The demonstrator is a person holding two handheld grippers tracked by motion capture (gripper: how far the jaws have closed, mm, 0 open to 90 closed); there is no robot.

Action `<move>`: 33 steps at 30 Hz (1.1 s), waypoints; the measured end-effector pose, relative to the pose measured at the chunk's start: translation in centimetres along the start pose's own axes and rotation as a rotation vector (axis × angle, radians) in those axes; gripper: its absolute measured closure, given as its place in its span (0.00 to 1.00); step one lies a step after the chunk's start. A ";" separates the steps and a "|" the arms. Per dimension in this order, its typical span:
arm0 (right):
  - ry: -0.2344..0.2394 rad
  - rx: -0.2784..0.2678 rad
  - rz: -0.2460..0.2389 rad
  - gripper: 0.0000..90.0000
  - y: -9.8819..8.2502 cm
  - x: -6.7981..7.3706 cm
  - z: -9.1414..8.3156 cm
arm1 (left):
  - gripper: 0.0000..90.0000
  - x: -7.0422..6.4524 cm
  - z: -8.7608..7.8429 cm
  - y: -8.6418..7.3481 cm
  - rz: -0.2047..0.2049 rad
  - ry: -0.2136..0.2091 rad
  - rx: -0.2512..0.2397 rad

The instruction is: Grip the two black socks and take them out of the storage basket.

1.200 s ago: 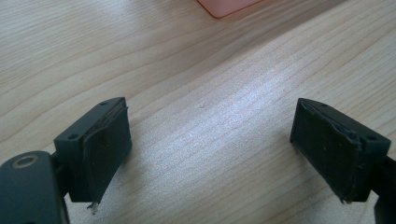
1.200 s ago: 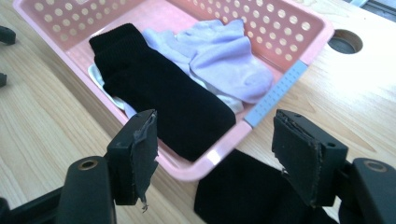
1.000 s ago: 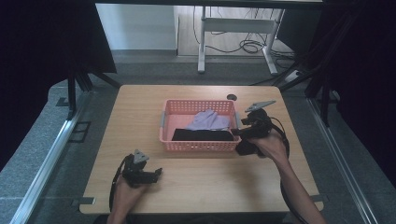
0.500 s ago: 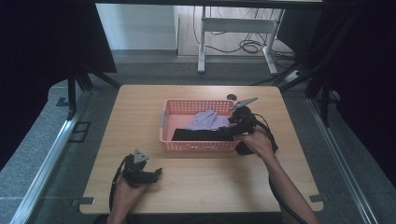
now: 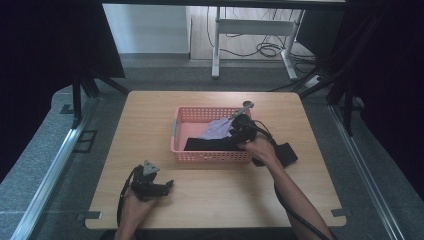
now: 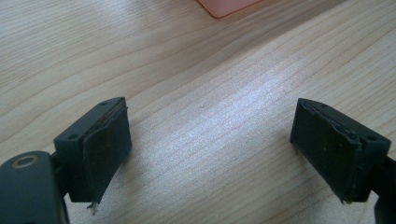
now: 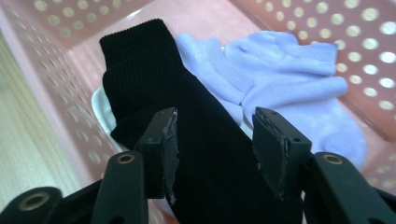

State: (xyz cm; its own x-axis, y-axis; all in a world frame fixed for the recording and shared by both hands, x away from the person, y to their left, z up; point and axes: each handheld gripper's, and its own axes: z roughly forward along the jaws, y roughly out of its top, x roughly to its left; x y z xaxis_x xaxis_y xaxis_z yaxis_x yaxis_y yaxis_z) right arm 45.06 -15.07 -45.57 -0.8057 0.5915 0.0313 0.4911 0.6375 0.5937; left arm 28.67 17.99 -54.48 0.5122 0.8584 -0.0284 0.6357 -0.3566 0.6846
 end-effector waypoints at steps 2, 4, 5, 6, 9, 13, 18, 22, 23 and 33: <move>0.004 0.016 -0.008 0.59 0.2 0.1 0.7 | 0.13 0.0 0.0 0.0 0.000 0.000 0.000; 0.004 0.027 -0.012 0.60 0.4 0.2 1.2 | 0.13 0.0 0.0 0.0 0.000 -0.001 0.000; 0.006 0.032 -0.016 0.61 0.5 0.2 1.5 | 0.13 0.0 0.0 0.0 -0.001 -0.001 -0.001; 0.009 0.039 -0.019 0.62 0.6 0.2 1.8 | 0.13 0.0 0.0 0.0 -0.002 -0.001 -0.001; 0.008 0.061 -0.030 0.63 0.8 0.1 2.7 | 0.13 0.0 0.0 0.0 0.000 0.000 0.000; -0.011 0.098 -0.053 0.65 1.3 0.1 3.3 | 0.13 0.0 0.0 0.0 0.000 -0.001 0.000; -0.003 0.124 -0.066 0.65 1.8 0.0 4.0 | 0.13 0.0 0.0 0.0 -0.001 -0.001 -0.001; -0.002 0.146 -0.077 0.66 2.1 0.1 4.7 | 0.13 0.0 0.0 0.0 -0.002 -0.001 -0.001; -0.005 0.151 -0.085 0.66 2.2 0.1 4.9 | 0.13 0.0 0.0 0.0 -0.001 -0.001 -0.001; -0.016 0.206 -0.119 0.91 2.3 0.3 6.1 | 0.13 0.0 0.0 0.0 -0.002 -0.001 -0.001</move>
State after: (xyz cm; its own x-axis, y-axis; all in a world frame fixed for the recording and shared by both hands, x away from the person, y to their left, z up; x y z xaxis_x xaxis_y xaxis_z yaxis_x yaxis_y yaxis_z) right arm 47.92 -10.43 -49.08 -0.8575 0.5128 -0.0426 0.4515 0.7896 0.4154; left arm 28.67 17.99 -54.48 0.5119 0.8585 -0.0305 0.6361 -0.3550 0.6852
